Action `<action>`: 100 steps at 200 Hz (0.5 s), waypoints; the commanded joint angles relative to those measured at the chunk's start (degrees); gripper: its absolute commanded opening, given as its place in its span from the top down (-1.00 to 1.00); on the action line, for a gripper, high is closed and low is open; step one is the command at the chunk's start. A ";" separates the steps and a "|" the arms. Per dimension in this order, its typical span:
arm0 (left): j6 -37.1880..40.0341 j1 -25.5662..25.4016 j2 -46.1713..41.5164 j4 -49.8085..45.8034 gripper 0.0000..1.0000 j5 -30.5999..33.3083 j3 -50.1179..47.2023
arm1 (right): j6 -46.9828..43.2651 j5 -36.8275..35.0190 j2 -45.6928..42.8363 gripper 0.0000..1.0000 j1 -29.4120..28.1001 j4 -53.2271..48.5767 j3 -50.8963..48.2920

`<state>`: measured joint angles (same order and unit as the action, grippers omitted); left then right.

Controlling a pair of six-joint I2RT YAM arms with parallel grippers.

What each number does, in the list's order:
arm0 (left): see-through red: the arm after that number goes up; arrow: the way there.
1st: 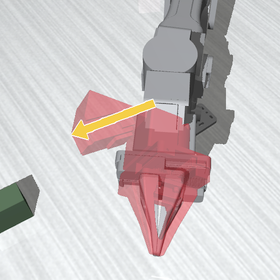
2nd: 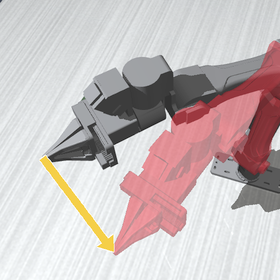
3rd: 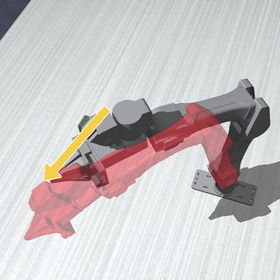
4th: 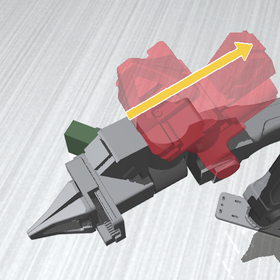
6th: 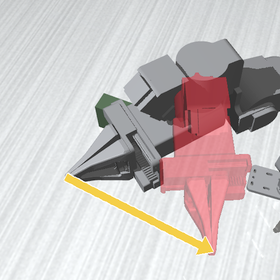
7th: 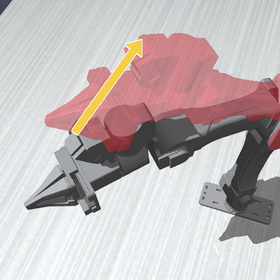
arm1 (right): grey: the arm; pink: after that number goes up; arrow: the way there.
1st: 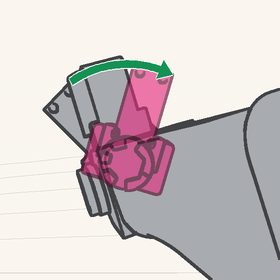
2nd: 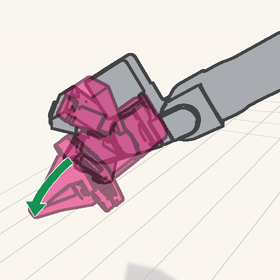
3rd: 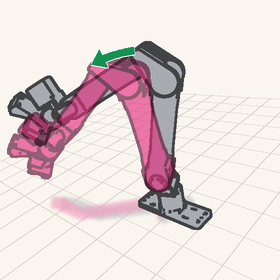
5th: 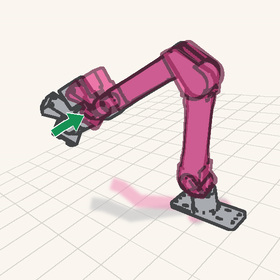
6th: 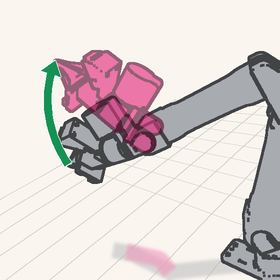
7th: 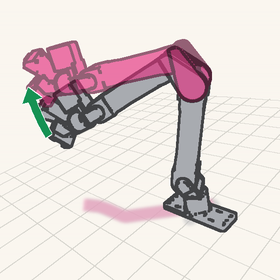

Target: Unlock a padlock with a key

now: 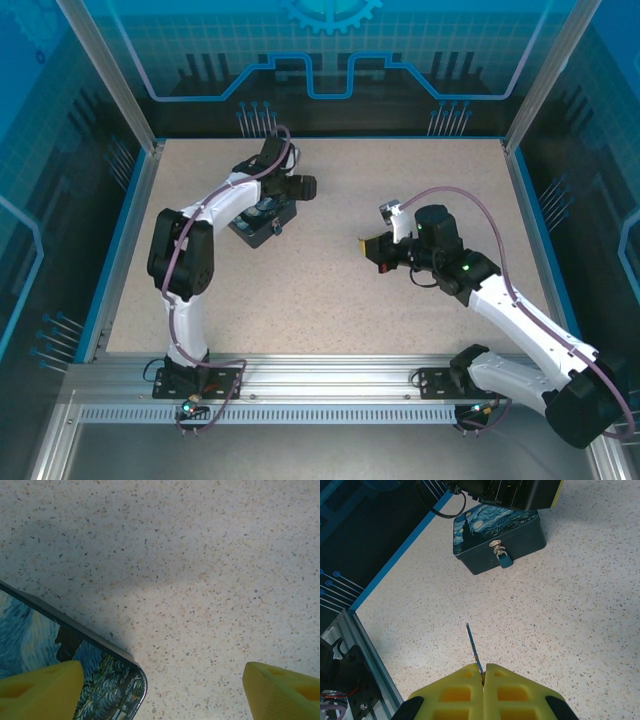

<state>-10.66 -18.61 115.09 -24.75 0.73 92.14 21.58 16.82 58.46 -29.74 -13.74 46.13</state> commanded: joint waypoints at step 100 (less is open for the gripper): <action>-1.34 -6.03 0.21 -1.62 -0.67 0.76 -4.15 | 0.91 -0.78 -1.68 1.00 1.39 -1.38 -0.21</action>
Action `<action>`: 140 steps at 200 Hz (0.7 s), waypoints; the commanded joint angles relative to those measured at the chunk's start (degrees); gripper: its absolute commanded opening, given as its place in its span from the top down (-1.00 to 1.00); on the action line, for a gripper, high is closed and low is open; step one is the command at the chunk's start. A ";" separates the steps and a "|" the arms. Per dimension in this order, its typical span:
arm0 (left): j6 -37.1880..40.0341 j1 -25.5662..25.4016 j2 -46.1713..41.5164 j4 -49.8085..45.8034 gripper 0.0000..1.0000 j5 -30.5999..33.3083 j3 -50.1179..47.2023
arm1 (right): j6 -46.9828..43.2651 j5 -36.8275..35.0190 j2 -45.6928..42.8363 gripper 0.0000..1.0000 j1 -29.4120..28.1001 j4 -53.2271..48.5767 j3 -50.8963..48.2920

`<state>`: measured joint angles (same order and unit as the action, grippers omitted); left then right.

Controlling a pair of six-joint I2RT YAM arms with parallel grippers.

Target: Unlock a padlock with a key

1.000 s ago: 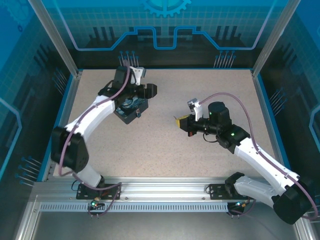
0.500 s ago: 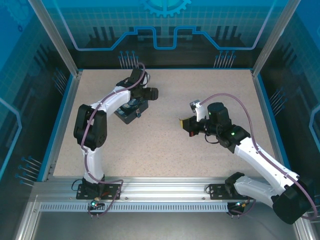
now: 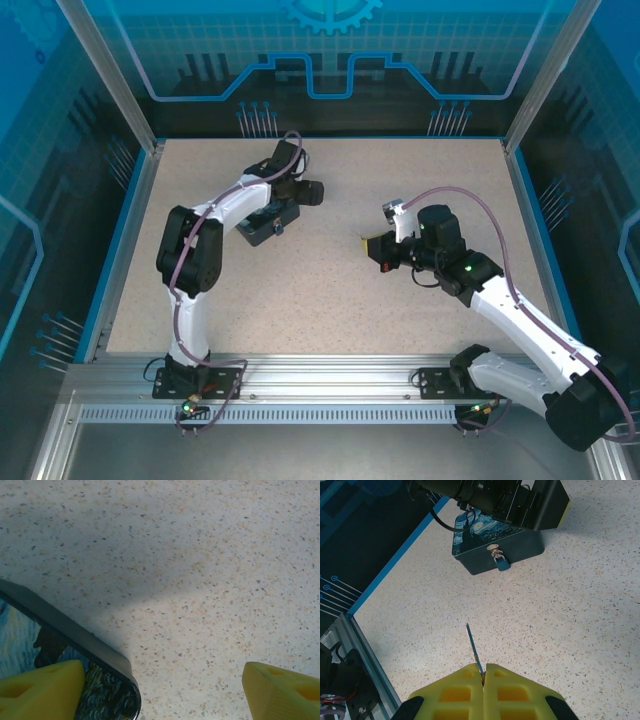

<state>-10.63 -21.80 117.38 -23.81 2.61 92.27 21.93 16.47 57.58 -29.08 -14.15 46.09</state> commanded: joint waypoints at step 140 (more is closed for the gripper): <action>-6.37 -10.71 -11.12 0.03 -0.72 -6.51 -8.14 | 0.87 -1.53 -2.30 1.00 1.83 -3.36 -0.28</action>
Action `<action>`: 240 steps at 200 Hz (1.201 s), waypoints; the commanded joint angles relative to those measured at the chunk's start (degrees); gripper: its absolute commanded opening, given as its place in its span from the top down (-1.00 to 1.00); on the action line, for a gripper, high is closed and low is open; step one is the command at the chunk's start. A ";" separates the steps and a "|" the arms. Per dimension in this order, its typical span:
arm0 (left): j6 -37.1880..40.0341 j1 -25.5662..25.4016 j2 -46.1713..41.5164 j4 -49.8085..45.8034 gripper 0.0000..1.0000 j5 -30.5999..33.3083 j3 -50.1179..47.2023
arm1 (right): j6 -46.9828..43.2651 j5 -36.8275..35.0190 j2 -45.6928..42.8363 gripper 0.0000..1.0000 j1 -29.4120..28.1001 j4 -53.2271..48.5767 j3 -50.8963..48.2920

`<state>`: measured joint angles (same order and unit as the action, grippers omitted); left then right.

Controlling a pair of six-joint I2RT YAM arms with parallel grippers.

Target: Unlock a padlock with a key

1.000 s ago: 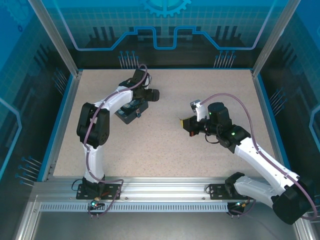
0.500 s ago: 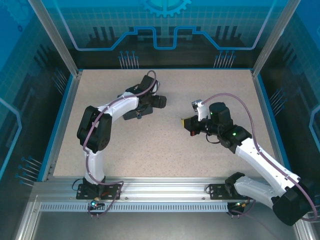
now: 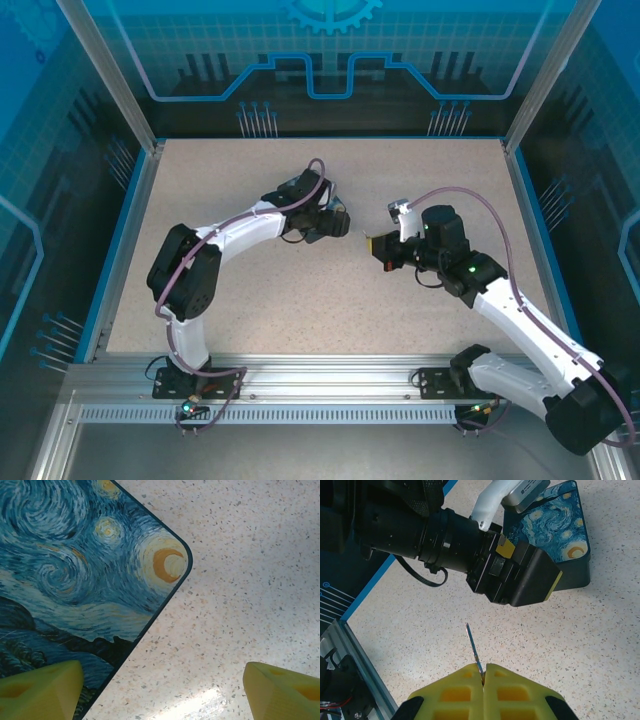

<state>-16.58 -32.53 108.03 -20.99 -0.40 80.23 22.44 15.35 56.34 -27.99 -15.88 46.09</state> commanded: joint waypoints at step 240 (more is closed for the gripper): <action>-3.79 -2.61 -0.64 -6.10 -0.66 -5.32 -0.51 | 1.39 -2.71 -4.66 1.00 3.46 -6.15 -1.15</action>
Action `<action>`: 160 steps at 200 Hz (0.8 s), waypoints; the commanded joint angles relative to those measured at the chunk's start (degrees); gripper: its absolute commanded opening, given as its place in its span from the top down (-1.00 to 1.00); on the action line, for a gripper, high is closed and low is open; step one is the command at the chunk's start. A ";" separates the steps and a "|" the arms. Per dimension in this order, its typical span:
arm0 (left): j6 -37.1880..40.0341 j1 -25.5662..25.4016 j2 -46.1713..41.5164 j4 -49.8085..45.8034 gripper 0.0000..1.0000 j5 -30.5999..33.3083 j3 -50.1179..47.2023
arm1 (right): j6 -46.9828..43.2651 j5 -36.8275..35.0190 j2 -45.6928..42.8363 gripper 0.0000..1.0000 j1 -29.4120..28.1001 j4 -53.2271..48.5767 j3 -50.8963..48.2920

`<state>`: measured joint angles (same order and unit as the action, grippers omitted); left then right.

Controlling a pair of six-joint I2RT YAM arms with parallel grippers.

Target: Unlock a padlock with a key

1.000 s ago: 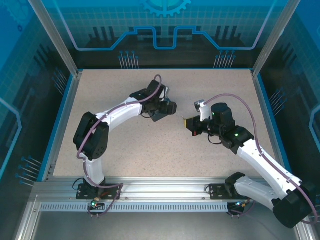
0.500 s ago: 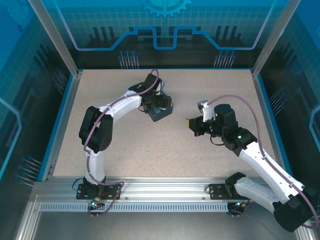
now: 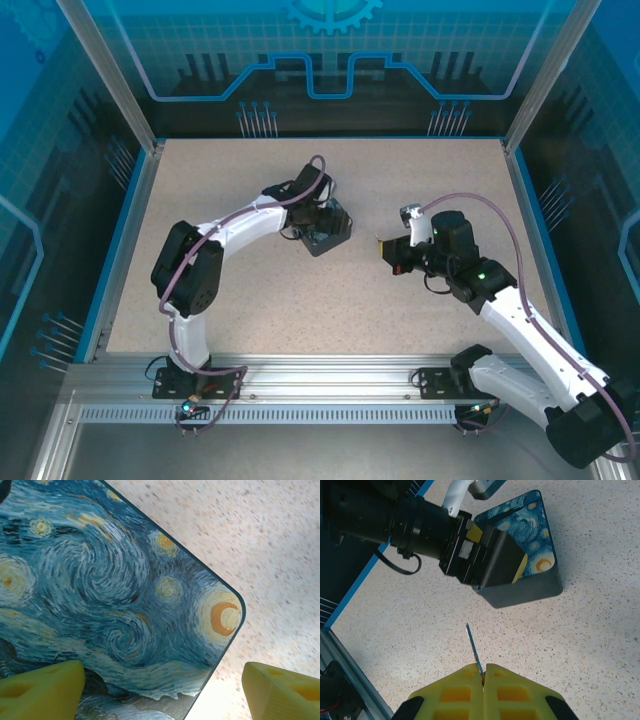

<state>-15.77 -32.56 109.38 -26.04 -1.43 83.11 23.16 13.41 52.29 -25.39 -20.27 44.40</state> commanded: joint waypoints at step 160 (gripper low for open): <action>-6.74 -1.70 -23.22 13.25 -0.75 -12.92 -16.56 | 4.01 2.11 1.10 1.00 6.36 -1.22 -3.51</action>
<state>-25.23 -38.09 93.45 -16.05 -12.73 72.73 25.12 12.56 52.62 -19.68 -24.18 42.44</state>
